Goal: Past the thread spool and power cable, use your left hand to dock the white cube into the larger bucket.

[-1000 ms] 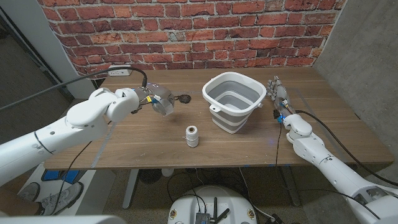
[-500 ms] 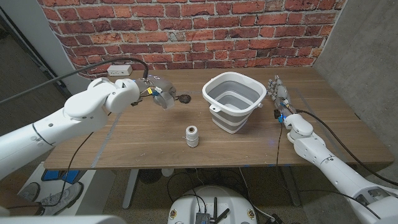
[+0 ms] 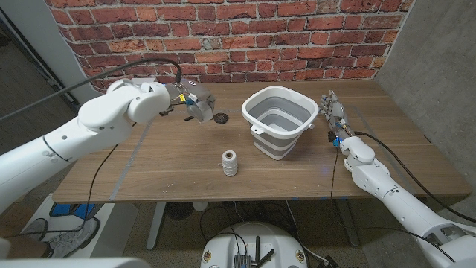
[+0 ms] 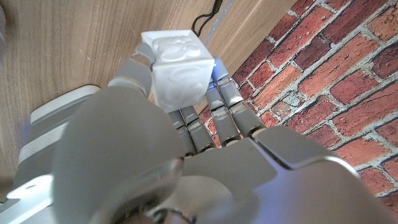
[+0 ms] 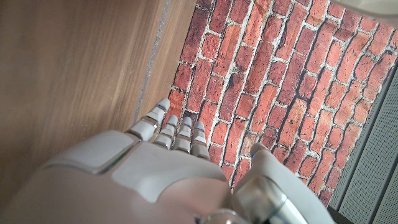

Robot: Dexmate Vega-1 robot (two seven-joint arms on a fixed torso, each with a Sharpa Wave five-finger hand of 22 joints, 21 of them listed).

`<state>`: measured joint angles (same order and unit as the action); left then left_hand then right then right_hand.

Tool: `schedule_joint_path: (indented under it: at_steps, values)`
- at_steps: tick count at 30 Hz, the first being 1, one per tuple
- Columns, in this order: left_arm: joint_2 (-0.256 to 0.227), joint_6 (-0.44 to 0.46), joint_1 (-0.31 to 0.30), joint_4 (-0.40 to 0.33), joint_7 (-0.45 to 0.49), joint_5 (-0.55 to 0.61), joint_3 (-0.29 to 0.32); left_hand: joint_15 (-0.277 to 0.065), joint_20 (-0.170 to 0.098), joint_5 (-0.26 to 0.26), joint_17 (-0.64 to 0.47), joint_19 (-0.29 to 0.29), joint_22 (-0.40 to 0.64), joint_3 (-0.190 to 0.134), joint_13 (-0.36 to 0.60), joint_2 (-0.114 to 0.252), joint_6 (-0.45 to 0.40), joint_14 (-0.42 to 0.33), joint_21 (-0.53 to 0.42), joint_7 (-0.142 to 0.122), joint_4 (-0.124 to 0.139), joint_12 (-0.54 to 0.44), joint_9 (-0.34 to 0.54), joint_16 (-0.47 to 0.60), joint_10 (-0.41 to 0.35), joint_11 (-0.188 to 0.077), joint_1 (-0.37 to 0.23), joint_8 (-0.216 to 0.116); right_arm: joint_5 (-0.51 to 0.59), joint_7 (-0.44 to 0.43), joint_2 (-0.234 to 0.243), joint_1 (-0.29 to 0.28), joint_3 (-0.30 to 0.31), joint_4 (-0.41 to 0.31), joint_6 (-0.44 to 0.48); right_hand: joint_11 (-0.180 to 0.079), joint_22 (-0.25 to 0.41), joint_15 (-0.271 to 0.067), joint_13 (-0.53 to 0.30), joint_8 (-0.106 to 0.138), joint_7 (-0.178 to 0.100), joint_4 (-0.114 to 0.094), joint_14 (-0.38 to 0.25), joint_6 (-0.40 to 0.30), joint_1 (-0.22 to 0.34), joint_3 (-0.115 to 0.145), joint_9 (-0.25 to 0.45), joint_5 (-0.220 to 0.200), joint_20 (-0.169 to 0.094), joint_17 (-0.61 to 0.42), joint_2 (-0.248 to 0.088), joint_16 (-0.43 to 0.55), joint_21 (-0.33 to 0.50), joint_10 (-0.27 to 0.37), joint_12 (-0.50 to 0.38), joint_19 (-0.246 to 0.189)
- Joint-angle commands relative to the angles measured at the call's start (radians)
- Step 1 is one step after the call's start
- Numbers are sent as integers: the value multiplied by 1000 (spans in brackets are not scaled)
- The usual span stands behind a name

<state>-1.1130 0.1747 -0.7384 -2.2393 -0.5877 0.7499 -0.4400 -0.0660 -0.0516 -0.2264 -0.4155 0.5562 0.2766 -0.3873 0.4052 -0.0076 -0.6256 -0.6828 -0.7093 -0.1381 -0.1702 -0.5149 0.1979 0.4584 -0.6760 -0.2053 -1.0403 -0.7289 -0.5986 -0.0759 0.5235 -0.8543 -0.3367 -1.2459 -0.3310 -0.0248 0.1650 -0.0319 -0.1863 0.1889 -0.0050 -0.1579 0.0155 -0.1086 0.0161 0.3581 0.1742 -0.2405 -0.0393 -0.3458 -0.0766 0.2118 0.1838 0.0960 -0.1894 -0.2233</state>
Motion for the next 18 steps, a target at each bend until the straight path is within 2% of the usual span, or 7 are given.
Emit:
schedule_joint_path:
  at_steps: [1, 10, 18]
  values:
    - [59, -46, 108, 23, -63, -10, -28, -173, -149, -4, -5, -3, 5, 4, 31, 63, -11, -11, -8, -2, 0, -10, 4, -2, -51, 1, -57, -6, 2, -1, 1, 3, 2, 7, -2, -5, 4, -19, -3, 2, 1, -4, 3, -12, -6, 0, 4, 0, -6, -2, -61, 7, 6, 3, -3, 1]
    - [96, -103, 176, 35, -80, -14, -48, -173, -148, -4, -11, -4, 6, 7, 43, 69, -29, -19, -21, 1, 2, -16, 4, -5, -61, 0, -56, -13, 1, 7, -5, 14, 0, 23, -8, -4, 4, -17, -3, 2, 1, -4, 4, -12, -6, 0, 4, 0, -5, -2, -62, 7, 6, 2, -3, 0]
    - [165, -159, 269, 74, -111, -32, -85, -173, -147, -4, -14, -4, 7, 8, 51, 72, -31, -23, -31, 3, 3, -20, 4, -8, -68, 0, -56, -13, 2, 20, -16, 34, -2, 51, -25, -6, 4, -17, -3, 2, 2, -4, 3, -14, -6, 0, 4, 0, -6, -2, -62, 8, 6, 2, -3, 0]
